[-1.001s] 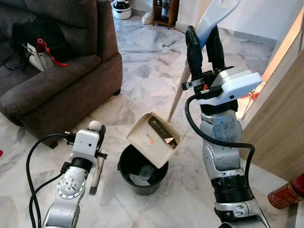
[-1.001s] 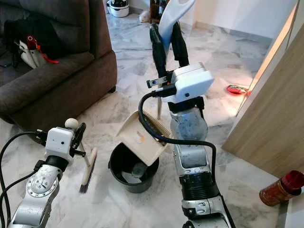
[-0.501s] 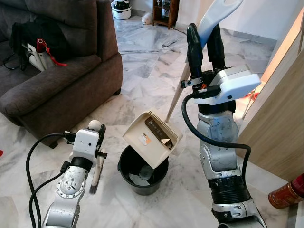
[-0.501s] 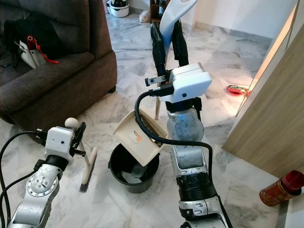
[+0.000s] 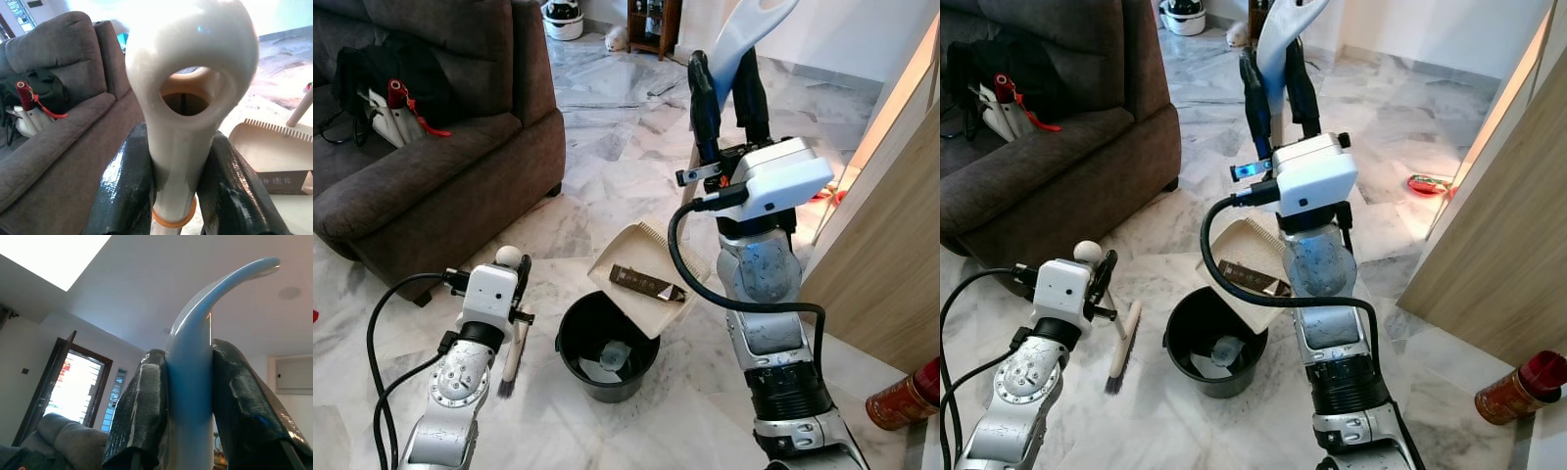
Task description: Sweep floor
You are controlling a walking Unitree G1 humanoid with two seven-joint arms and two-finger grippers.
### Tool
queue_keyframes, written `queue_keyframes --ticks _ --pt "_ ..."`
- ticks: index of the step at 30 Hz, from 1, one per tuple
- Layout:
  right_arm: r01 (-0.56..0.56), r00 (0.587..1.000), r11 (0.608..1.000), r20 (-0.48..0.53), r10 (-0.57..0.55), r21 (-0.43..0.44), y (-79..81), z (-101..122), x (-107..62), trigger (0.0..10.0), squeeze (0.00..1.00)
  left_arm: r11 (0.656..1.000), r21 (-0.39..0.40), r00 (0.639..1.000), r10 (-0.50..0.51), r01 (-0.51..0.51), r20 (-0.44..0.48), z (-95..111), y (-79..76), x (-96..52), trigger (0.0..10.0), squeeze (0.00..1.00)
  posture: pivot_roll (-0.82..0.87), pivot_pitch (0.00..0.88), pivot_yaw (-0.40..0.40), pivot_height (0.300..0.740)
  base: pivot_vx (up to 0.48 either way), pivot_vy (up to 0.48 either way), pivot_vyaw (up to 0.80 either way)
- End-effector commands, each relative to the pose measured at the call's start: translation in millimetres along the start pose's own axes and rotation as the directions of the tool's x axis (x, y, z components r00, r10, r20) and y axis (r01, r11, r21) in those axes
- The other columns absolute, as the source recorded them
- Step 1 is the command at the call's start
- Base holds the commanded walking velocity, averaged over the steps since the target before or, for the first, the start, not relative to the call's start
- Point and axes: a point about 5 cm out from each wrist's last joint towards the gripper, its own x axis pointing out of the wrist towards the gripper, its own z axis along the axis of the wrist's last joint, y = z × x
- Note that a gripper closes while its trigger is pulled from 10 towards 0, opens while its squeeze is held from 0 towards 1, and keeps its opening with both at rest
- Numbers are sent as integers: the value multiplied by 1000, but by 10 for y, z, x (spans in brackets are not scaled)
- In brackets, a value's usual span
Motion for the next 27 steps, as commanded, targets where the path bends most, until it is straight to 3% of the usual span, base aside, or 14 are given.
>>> queue_keyframes --ticks 1,27 --pt "-8 994 1000 109 8 1 30 176 91 10000 0 1000 22 999 5 -6 49 94 54 41 10000 0 122 67 11 740 0 0 0" --pt "-6 994 1000 106 6 7 36 173 88 10000 0 1000 22 999 5 -6 49 92 55 40 10000 0 123 66 12 740 0 0 0"
